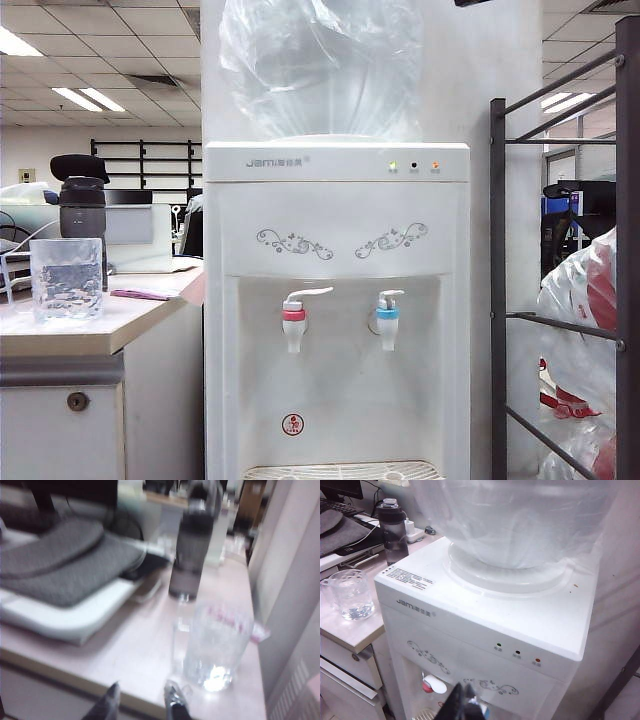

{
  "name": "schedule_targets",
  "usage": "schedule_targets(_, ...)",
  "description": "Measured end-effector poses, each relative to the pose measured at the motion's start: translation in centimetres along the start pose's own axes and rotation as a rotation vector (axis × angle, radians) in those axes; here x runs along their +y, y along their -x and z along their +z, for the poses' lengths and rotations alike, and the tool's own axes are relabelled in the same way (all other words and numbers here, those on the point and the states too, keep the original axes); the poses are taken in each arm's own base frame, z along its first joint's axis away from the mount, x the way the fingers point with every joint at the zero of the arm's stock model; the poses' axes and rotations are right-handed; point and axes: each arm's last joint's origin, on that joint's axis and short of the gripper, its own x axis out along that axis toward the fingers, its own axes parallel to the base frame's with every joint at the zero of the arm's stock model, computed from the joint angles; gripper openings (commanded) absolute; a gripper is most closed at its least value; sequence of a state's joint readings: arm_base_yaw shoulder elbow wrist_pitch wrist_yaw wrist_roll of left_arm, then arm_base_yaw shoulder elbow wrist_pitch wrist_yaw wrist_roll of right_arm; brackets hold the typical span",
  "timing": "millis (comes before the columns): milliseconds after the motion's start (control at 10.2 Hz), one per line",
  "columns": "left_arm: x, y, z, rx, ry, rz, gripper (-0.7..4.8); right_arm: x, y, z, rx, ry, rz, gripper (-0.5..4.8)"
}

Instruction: Pick up the plastic mug from the left desk, go to the hot water outlet of the water dispenser, press the vertical switch to get some water, then put the mug back on the desk.

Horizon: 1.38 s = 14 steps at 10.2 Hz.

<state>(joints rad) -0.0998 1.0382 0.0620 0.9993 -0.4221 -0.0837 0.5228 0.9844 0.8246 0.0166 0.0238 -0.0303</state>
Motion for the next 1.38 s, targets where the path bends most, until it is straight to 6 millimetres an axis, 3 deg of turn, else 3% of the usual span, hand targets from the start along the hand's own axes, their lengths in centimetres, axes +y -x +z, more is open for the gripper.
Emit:
schedule_targets(197, 0.7, 2.1, 3.0, -0.155, 0.070, -0.013, 1.25, 0.0, 2.2, 0.7, -0.016, 0.000, -0.014, -0.01)
schedule_targets(295, 1.6, 4.4, 4.7, -0.344, 0.156, -0.029, 1.25, -0.4, 6.7, 1.7, -0.081, -0.003, -0.027, -0.01)
schedule_targets(393, 1.8, 4.9, 4.7, -0.377, 0.171, -0.030, 1.25, -0.8, 7.8, 1.9, -0.111, -0.006, -0.052, -0.01)
schedule_targets(590, 2.3, 5.9, 5.3, -0.433, 0.196, -0.029, 1.25, -2.7, 12.2, 1.6, -0.239, -0.013, -0.246, -0.01)
schedule_targets(688, 2.8, 6.3, 5.7, -0.480, 0.201, 0.003, 1.25, -3.3, 14.1, 0.3, -0.281, -0.009, -0.371, -0.01)
schedule_targets(786, 3.1, 6.4, 5.8, -0.493, 0.199, 0.025, 1.25, -3.3, 14.6, 0.0, -0.292, -0.008, -0.402, -0.01)
schedule_targets(983, 3.8, 6.4, 6.0, -0.521, 0.190, 0.101, 1.25, -3.3, 15.5, -3.2, -0.304, -0.004, -0.474, -0.01)
schedule_targets(1179, 3.7, 6.3, 5.8, -0.503, 0.175, 0.069, 1.25, -3.6, 13.4, -10.1, -0.166, -0.029, -0.477, -0.01)
schedule_targets(1376, 3.4, 6.0, 5.2, -0.431, 0.126, -0.019, 1.24, -3.7, 12.6, -12.6, -0.084, -0.045, -0.473, -0.01)
